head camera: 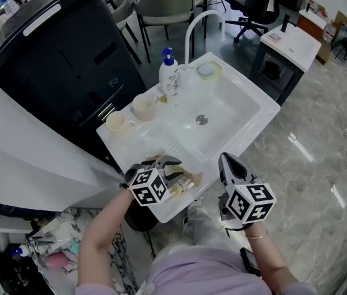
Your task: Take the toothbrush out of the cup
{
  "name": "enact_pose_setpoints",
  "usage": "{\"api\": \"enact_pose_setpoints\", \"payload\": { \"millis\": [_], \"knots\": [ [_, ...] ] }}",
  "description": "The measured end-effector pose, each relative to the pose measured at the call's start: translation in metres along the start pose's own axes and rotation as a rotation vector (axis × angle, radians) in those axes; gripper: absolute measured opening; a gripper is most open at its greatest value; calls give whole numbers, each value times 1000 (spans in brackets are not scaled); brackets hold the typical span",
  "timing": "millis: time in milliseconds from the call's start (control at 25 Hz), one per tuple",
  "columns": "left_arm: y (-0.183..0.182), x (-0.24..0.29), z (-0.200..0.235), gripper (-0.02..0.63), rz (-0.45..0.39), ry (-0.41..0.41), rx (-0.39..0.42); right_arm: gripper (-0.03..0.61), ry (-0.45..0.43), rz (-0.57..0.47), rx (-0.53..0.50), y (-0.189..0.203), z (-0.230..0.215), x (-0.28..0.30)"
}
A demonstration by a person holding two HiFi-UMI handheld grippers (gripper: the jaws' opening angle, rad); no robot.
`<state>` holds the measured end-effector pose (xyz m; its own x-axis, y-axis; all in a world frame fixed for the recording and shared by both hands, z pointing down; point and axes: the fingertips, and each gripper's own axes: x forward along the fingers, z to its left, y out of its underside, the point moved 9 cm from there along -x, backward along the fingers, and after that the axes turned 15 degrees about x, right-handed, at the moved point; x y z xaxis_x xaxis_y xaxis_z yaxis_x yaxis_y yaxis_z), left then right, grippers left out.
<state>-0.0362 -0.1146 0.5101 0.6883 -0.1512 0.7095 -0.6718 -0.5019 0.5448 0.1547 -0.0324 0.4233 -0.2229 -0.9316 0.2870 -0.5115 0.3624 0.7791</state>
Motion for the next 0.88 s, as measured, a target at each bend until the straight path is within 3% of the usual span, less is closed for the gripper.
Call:
{"api": "enact_pose_setpoints", "payload": {
  "millis": [240,480,880],
  "knots": [
    [9,-33,18,129,-65,-205,-210,5,-40,19,-19,2,12,11],
    [17,-71,26,96,-116,-415,-340,5,-78,34,-40,-1,23,21],
    [46,-114,28,55,-159,-672,-633,5,-155,73,-72,-8,38,48]
  ]
}}
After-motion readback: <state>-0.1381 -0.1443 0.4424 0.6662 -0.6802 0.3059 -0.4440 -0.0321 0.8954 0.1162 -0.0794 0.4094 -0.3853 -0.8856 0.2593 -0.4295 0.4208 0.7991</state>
